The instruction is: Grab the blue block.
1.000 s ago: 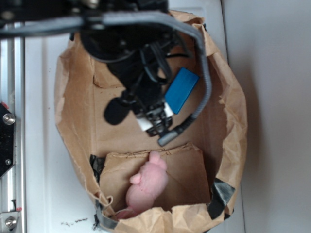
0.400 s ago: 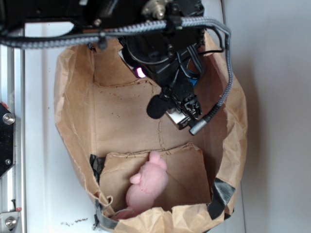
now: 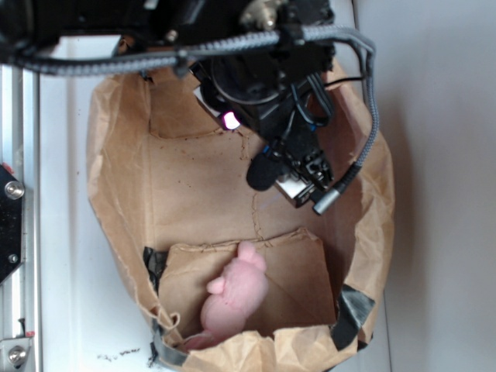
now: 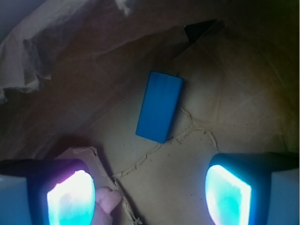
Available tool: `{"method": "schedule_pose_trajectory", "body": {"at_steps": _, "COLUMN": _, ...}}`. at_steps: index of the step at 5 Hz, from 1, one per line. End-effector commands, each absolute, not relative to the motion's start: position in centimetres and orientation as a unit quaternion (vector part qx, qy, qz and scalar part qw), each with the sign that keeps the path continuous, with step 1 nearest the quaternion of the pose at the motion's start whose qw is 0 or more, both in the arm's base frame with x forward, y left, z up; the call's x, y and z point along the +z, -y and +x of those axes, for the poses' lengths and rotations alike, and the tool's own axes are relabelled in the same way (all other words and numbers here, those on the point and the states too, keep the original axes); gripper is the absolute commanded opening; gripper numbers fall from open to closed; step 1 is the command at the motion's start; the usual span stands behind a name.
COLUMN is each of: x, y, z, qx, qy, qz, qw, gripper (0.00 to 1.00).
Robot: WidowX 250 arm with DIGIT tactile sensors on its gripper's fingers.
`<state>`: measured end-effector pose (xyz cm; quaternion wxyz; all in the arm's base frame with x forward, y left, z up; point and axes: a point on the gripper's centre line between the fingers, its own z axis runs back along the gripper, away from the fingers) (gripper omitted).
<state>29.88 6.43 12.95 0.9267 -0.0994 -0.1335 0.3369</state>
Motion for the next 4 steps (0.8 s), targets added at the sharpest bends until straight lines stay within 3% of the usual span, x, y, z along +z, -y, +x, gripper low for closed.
{"method": "schedule_pose_trajectory", "body": {"at_steps": 1, "x": 14.7, "y": -7.7, "z": 30.2, "qx": 0.339, "qy": 0.162, "qz": -0.103, "qw": 0.921, "gripper": 1.0}}
{"method": "schedule_pose_trajectory", "body": {"at_steps": 2, "x": 14.7, "y": -7.7, "z": 30.2, "qx": 0.339, "qy": 0.162, "qz": -0.103, "qw": 0.921, "gripper": 1.0}}
{"method": "schedule_pose_trajectory", "body": {"at_steps": 4, "x": 12.2, "y": -8.1, "z": 33.5, "qx": 0.365, "qy": 0.184, "qz": -0.042, "qw": 0.911, "gripper": 1.0}}
